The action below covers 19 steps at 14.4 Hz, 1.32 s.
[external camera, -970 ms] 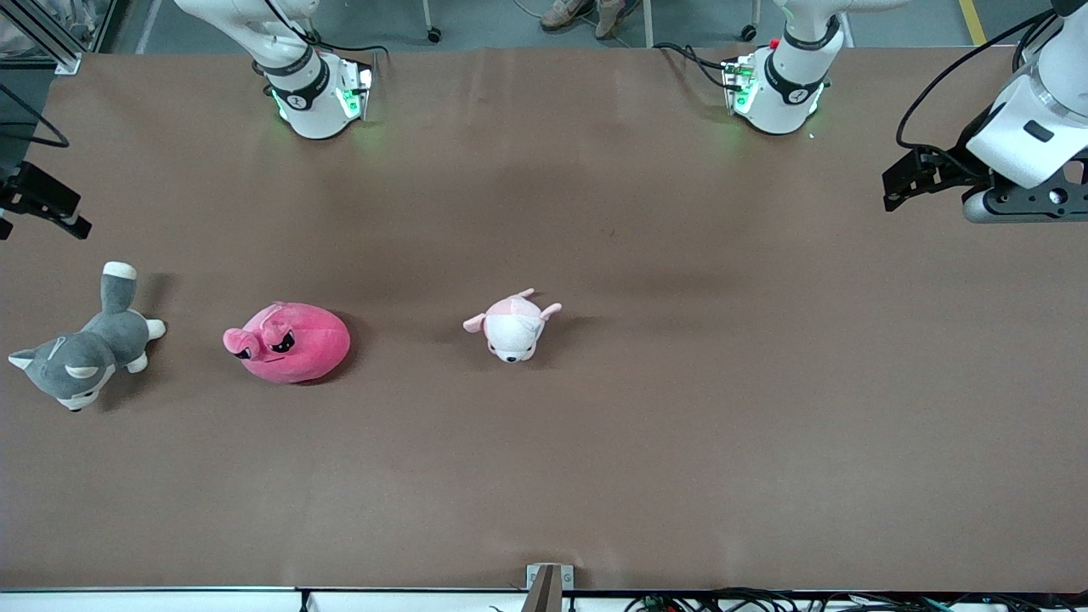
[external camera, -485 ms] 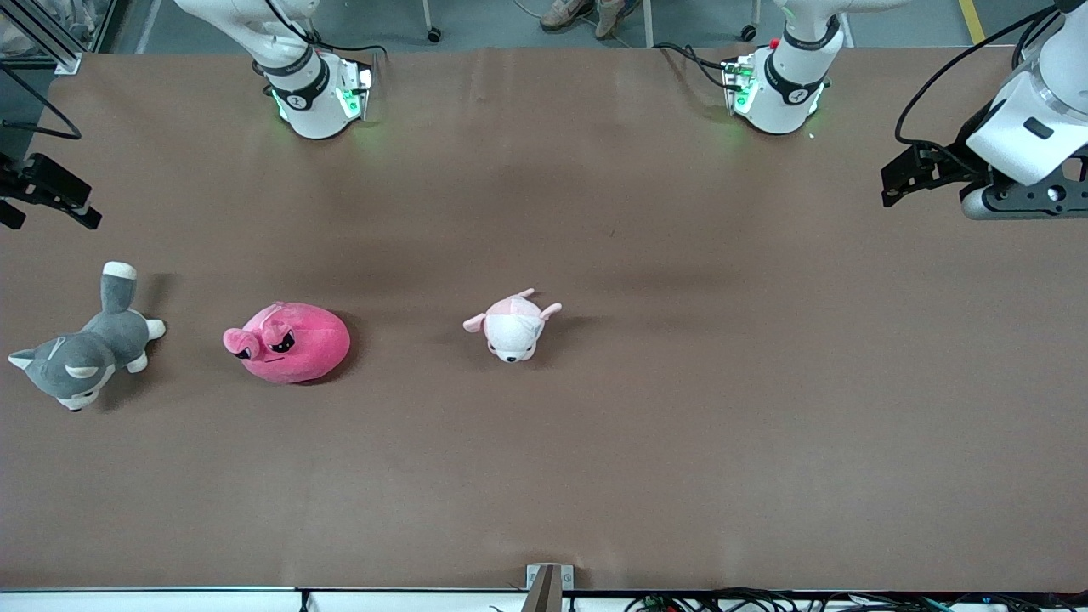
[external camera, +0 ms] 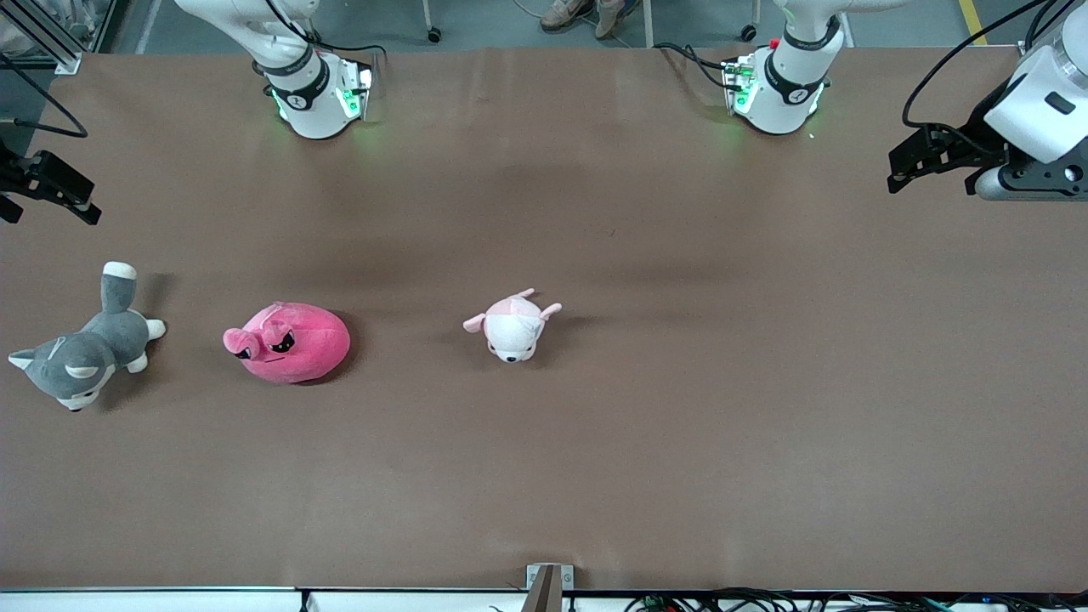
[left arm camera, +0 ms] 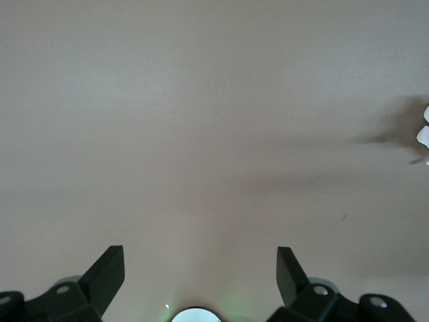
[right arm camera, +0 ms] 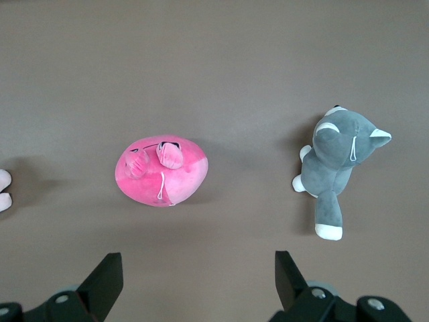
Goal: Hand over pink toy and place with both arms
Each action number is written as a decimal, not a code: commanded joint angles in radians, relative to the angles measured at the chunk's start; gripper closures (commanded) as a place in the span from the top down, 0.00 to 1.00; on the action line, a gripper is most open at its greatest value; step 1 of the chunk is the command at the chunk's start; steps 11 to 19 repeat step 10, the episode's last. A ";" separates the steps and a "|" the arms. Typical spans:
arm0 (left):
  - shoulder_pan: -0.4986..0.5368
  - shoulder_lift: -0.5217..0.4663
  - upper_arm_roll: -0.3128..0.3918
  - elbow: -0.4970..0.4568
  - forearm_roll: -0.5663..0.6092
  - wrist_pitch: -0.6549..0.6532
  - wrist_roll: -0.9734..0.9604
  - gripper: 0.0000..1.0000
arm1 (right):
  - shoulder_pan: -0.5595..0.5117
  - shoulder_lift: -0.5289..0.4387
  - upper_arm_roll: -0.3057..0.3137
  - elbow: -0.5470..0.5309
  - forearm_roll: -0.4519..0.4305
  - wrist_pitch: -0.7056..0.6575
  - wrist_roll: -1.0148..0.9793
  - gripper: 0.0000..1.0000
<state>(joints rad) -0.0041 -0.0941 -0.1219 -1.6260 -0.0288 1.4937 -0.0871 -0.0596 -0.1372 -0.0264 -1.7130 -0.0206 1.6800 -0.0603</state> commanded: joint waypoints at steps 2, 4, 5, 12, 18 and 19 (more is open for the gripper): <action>0.004 0.000 0.002 0.034 -0.006 -0.016 0.015 1.00 | -0.009 -0.035 0.013 -0.037 -0.021 0.014 0.007 1.00; 0.004 0.002 0.002 0.034 -0.002 -0.016 0.015 1.00 | -0.011 -0.035 0.013 -0.037 -0.021 0.014 0.004 1.00; 0.004 0.002 0.002 0.034 0.000 -0.016 0.015 1.00 | -0.011 -0.035 0.013 -0.037 -0.021 0.012 0.002 1.00; 0.003 0.010 0.005 0.034 0.000 -0.024 0.003 1.00 | -0.011 -0.035 0.013 -0.036 -0.021 0.012 0.004 1.00; 0.003 0.010 0.005 0.034 0.000 -0.024 0.003 1.00 | -0.011 -0.035 0.013 -0.036 -0.021 0.012 0.004 1.00; 0.003 0.010 0.005 0.034 0.000 -0.024 0.003 1.00 | -0.011 -0.035 0.013 -0.036 -0.021 0.012 0.004 1.00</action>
